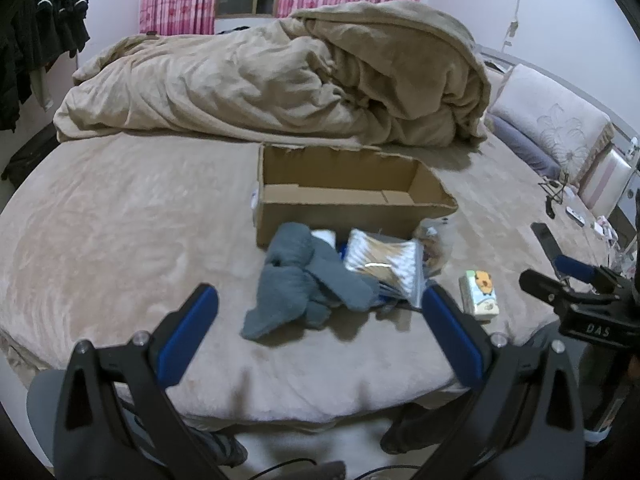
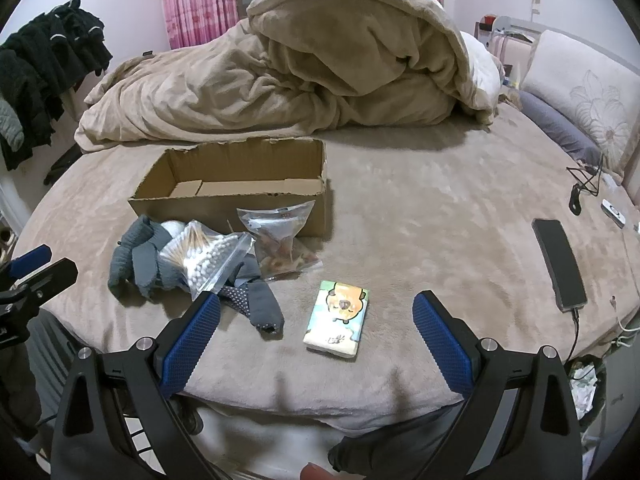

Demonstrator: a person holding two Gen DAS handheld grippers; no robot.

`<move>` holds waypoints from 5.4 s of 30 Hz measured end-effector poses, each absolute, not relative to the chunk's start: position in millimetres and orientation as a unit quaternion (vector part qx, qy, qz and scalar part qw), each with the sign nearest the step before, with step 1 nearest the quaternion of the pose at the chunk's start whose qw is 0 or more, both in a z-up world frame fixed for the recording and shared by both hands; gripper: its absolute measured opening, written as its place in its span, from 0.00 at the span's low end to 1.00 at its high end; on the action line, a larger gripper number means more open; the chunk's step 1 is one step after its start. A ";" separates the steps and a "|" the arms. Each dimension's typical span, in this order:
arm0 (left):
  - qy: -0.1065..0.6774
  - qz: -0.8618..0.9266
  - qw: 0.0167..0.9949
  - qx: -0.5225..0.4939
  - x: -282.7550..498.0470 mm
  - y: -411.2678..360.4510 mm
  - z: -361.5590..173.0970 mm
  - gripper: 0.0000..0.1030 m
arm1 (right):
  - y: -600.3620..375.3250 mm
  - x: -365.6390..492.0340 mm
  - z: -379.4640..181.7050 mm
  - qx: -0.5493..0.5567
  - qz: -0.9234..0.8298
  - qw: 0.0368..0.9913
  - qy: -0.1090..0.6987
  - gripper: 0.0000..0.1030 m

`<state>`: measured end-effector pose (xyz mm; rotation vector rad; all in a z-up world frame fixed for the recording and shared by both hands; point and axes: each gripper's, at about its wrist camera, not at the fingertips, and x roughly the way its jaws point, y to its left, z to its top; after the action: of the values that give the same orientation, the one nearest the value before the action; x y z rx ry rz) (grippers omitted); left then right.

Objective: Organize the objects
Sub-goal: 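Grasp the grey knit sock with the left tool while the right tool grasps the cartoon tissue pack, then carry the sock and tissue pack into the cardboard box and open both tools, then grasp the clear snack bag with the right tool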

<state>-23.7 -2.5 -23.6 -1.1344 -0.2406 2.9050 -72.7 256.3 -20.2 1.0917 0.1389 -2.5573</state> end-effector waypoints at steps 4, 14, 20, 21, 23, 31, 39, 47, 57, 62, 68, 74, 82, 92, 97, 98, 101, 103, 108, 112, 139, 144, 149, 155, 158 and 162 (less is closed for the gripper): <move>-0.078 0.925 0.004 -0.371 -36.3 -4.6 -34.5 0.99 | 254.6 -82.4 -29.3 0.394 -0.900 0.180 0.048 0.96; -0.080 0.913 -0.003 -0.400 -76.5 -13.7 -80.6 0.99 | 250.7 -113.0 -79.9 0.441 -0.880 0.170 0.051 0.95; -0.076 0.909 -0.005 -0.410 -96.9 -20.4 -104.3 0.93 | 249.3 -122.7 -106.9 0.464 -0.868 0.171 0.048 0.87; -0.076 0.908 0.000 -0.412 -100.0 -20.4 -107.5 0.92 | 249.0 -124.0 -111.2 0.465 -0.867 0.171 0.048 0.85; -0.081 0.903 0.017 -0.421 -105.7 -19.8 -115.7 0.85 | 248.6 -127.4 -119.6 0.473 -0.864 0.166 0.048 0.74; -0.053 0.911 0.040 -0.406 -95.4 -1.9 -107.6 0.49 | 257.5 -128.9 -123.9 0.463 -0.871 0.159 0.037 0.47; -0.033 0.924 0.035 -0.379 -70.5 2.7 -82.0 0.42 | 259.7 -117.6 -104.6 0.442 -0.881 0.166 0.039 0.46; -0.057 0.931 0.046 -0.357 -54.0 -6.4 -46.4 0.42 | 259.1 -109.7 -73.5 0.416 -0.890 0.185 0.031 0.46; -0.075 0.943 0.061 -0.317 -62.7 -18.2 0.1 0.42 | 246.6 -123.1 -11.5 0.354 -0.909 0.217 0.030 0.46; -0.075 0.946 0.062 -0.309 -89.6 -21.1 5.6 0.43 | 231.6 -154.5 9.3 0.330 -0.915 0.233 0.025 0.46; -0.083 0.945 0.075 -0.306 -127.4 -22.6 -3.2 0.43 | 210.3 -197.7 3.5 0.337 -0.909 0.246 0.020 0.46; -0.084 0.935 0.091 -0.331 -168.5 -13.1 -26.0 0.43 | 187.8 -236.4 -22.0 0.364 -0.895 0.256 0.016 0.47; -0.093 0.921 0.091 -0.367 -201.5 -5.0 -57.2 0.44 | 167.4 -248.1 -52.6 0.390 -0.881 0.266 0.030 0.47; -0.089 0.920 0.041 -0.381 -198.3 -11.5 -60.3 0.70 | 174.9 -248.0 -52.8 0.387 -0.885 0.259 0.012 0.66; -0.089 0.928 0.030 -0.361 -175.8 -16.0 -39.4 0.78 | 180.7 -227.0 -27.5 0.348 -0.900 0.263 0.012 0.77; -0.088 0.929 0.028 -0.358 -169.3 -16.5 -34.4 0.80 | 181.8 -220.7 -21.6 0.341 -0.902 0.264 0.015 0.78; -0.091 0.934 0.026 -0.343 -148.6 -18.0 -19.6 0.88 | 184.8 -203.1 -7.0 0.327 -0.907 0.263 0.020 0.78; -0.095 0.937 0.028 -0.334 -136.4 -18.7 -10.8 0.89 | 187.4 -191.4 0.2 0.321 -0.910 0.261 0.026 0.78; -0.090 0.942 0.034 -0.323 -105.2 -14.1 4.9 0.89 | 194.8 -160.8 13.3 0.308 -0.913 0.263 0.039 0.78; -0.083 0.942 0.033 -0.323 -89.8 -9.1 4.6 0.90 | 200.2 -137.5 18.1 0.303 -0.914 0.265 0.045 0.78; -0.073 0.914 0.010 -0.400 -102.0 -11.0 -89.0 0.90 | 211.6 -149.3 -59.8 0.372 -0.892 0.252 0.046 0.78; -0.088 0.913 0.008 -0.398 -110.5 -20.4 -100.2 0.90 | 211.1 -161.7 -74.1 0.389 -0.888 0.243 0.043 0.78; -0.111 0.902 0.011 -0.417 -125.3 -27.6 -117.6 0.90 | 208.3 -172.7 -87.1 0.403 -0.881 0.245 0.042 0.78; -0.085 0.900 0.017 -0.427 -130.9 -16.4 -125.5 0.90 | 204.5 -180.0 -100.4 0.416 -0.874 0.248 0.039 0.78; -0.071 0.901 0.019 -0.427 -130.5 -12.1 -126.0 0.83 | 206.5 -179.9 -99.2 0.413 -0.873 0.258 0.029 0.54; -0.057 0.905 0.036 -0.420 -124.5 -4.2 -119.9 0.51 | 206.7 -175.1 -95.5 0.403 -0.875 0.266 0.034 0.42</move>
<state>-124.5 -4.2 -119.9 -1.2914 -0.1764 2.7791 -175.1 206.7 -95.5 1.0881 0.0917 -2.3628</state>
